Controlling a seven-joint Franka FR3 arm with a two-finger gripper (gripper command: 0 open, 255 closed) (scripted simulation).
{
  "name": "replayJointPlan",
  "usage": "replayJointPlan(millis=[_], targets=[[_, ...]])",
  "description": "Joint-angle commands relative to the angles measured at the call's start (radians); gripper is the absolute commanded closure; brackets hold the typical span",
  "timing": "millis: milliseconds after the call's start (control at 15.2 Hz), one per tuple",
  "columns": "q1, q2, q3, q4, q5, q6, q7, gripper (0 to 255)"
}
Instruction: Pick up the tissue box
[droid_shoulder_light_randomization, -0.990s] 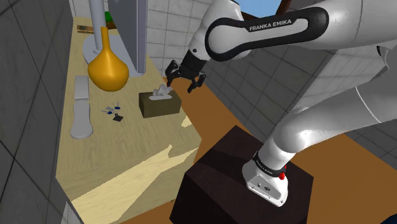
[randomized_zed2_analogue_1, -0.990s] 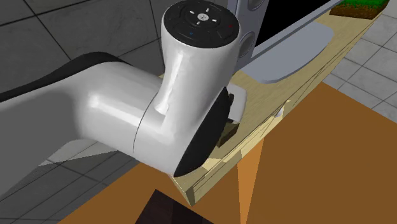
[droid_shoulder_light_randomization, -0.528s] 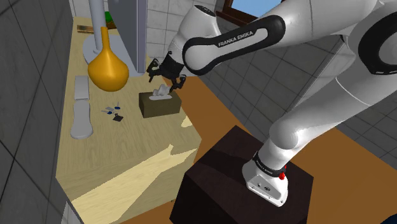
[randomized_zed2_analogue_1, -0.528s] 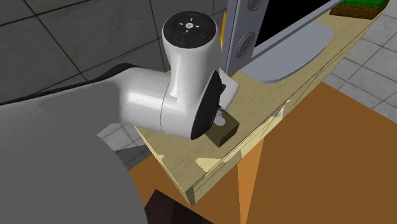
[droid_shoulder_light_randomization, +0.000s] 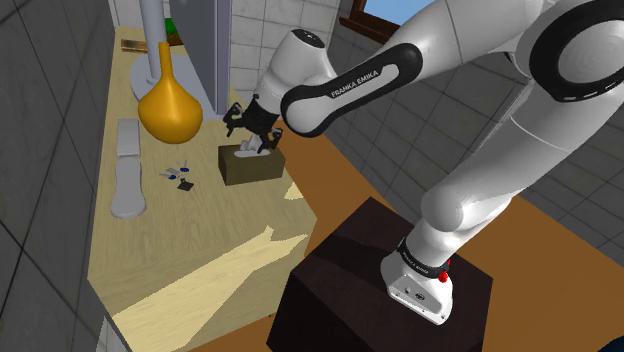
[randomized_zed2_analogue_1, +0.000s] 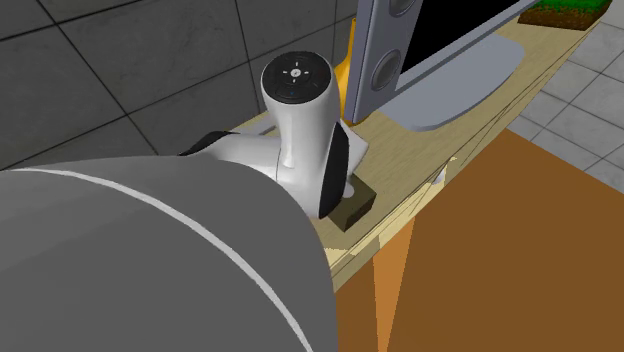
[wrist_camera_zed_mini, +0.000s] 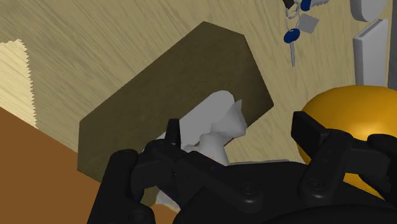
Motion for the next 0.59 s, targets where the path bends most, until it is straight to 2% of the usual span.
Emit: replayJointPlan(millis=[0, 66, 132, 528], targets=[[-0.008, 0.021, 0.007, -0.008, -0.033, 0.024, 0.026, 0], [-0.008, 0.021, 0.007, -0.008, -0.033, 0.024, 0.026, 0], [-0.008, 0.021, 0.007, -0.008, -0.033, 0.025, 0.026, 255], [-0.007, 0.019, 0.007, -0.008, -0.031, 0.023, 0.025, 255]])
